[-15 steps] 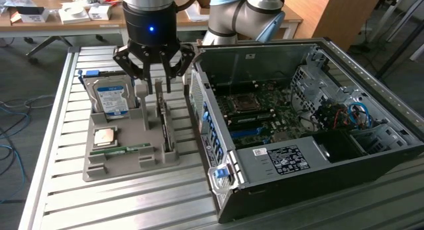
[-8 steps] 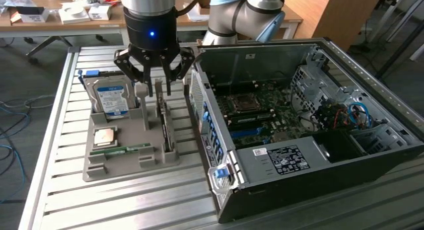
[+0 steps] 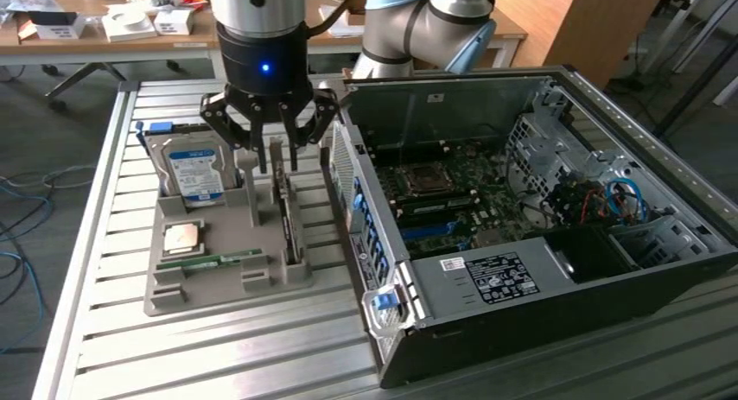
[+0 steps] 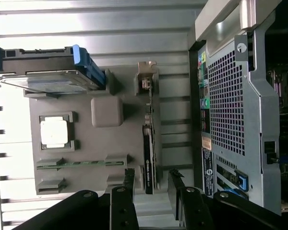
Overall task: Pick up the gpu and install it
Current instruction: 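Pick up the gpu and move the gpu toward the slot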
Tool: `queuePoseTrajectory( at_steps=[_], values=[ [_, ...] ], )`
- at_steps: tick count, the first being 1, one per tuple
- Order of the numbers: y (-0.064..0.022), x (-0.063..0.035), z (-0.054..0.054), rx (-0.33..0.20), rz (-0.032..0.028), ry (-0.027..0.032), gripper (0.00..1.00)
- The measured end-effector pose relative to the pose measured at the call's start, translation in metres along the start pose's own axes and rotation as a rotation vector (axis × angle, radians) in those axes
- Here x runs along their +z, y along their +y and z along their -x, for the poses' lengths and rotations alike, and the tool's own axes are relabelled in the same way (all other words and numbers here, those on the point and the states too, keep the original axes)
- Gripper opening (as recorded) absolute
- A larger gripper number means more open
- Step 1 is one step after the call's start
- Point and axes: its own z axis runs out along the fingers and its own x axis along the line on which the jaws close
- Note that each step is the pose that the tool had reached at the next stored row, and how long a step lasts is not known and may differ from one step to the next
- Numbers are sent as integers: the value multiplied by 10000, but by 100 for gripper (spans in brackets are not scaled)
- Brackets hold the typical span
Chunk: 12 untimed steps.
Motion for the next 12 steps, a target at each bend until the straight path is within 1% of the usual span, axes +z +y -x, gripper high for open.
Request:
queuePoseTrajectory(
  at_steps=[8, 12],
  values=[
    [-5, 112, -3, 0, 1, -1, 42],
    [-6, 135, -3, 0, 0, 1, 42]
  ],
)
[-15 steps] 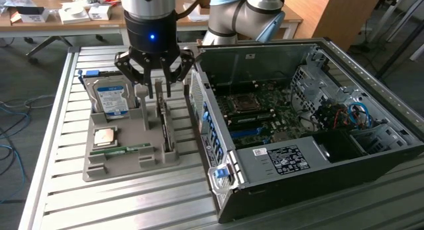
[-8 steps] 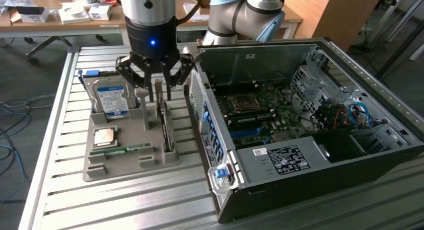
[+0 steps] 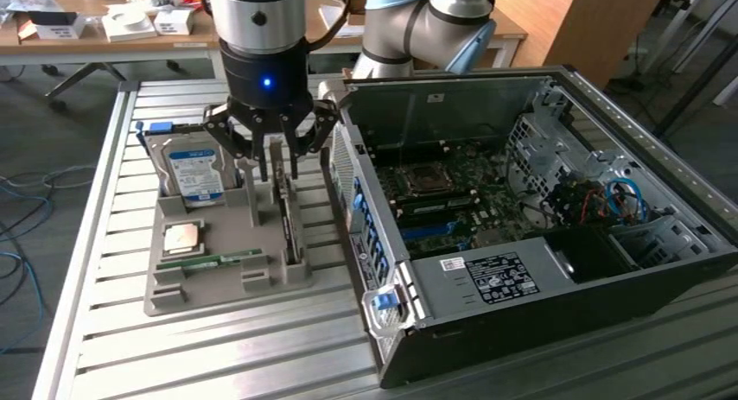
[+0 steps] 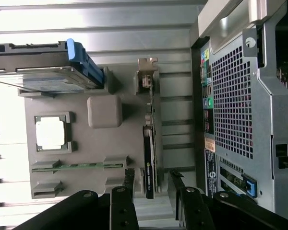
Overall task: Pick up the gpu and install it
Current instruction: 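Pick up the gpu and move the gpu toward the slot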
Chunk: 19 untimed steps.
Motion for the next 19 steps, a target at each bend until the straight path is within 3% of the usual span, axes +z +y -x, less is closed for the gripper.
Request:
queuePoseTrajectory(
  at_steps=[8, 19],
  values=[
    [0, 10, 0, 0, 3, -3, 42],
    [-7, 151, -4, 0, 1, -1, 42]
  ],
)
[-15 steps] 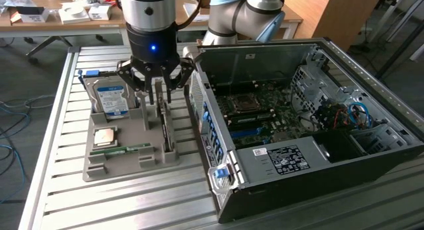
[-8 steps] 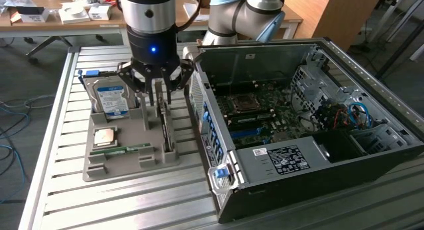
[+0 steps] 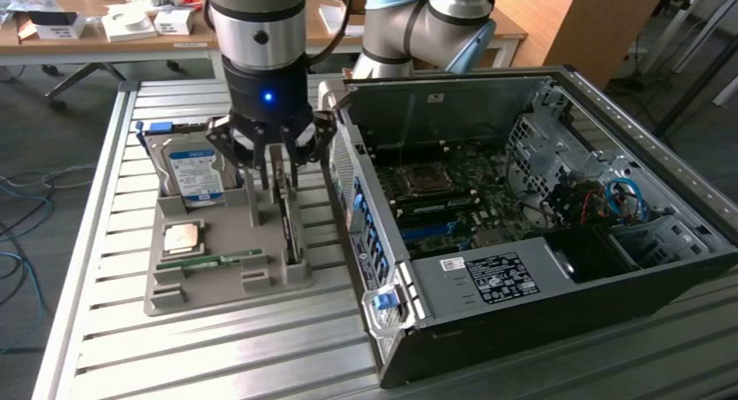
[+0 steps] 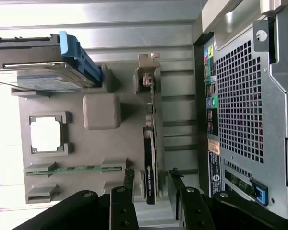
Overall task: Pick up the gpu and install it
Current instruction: 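Pick up the gpu and move the gpu toward the slot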
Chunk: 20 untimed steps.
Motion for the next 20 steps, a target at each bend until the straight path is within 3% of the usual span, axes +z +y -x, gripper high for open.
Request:
queuePoseTrajectory(
  at_steps=[20],
  values=[
    [-10, 196, -4, 0, -1, 0, 42]
  ],
)
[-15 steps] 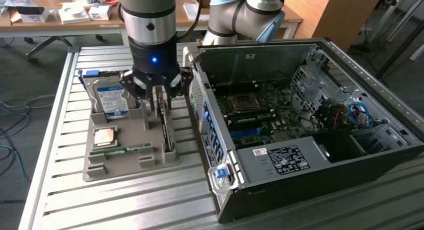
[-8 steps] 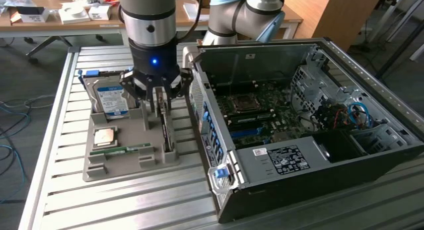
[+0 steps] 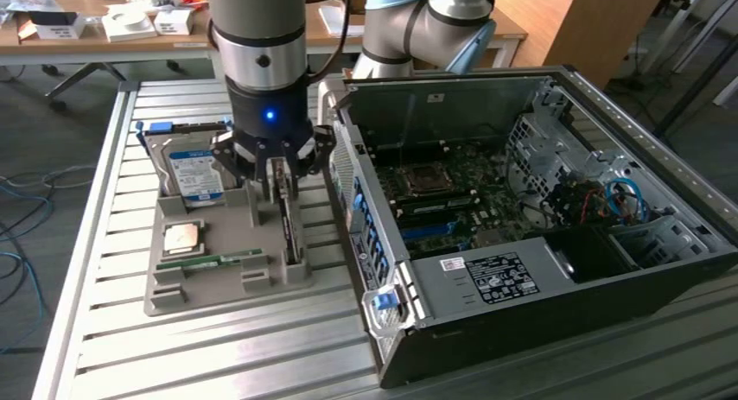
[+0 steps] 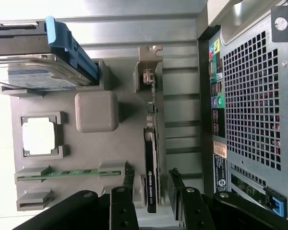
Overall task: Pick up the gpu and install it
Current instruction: 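Pick up the gpu and move the gpu toward the slot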
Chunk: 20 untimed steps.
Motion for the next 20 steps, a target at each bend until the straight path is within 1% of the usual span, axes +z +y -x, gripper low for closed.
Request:
queuePoseTrajectory(
  at_steps=[5, 14, 16, 17, 20],
  values=[
    [-2, 46, -1, 0, 0, 1, 42],
    [-2, 47, -1, 0, 0, 0, 42],
    [-2, 47, -1, 0, 0, 0, 42],
    [-2, 47, -1, 0, 0, 0, 49],
    [-2, 47, -1, 0, 1, 0, 49]
  ],
)
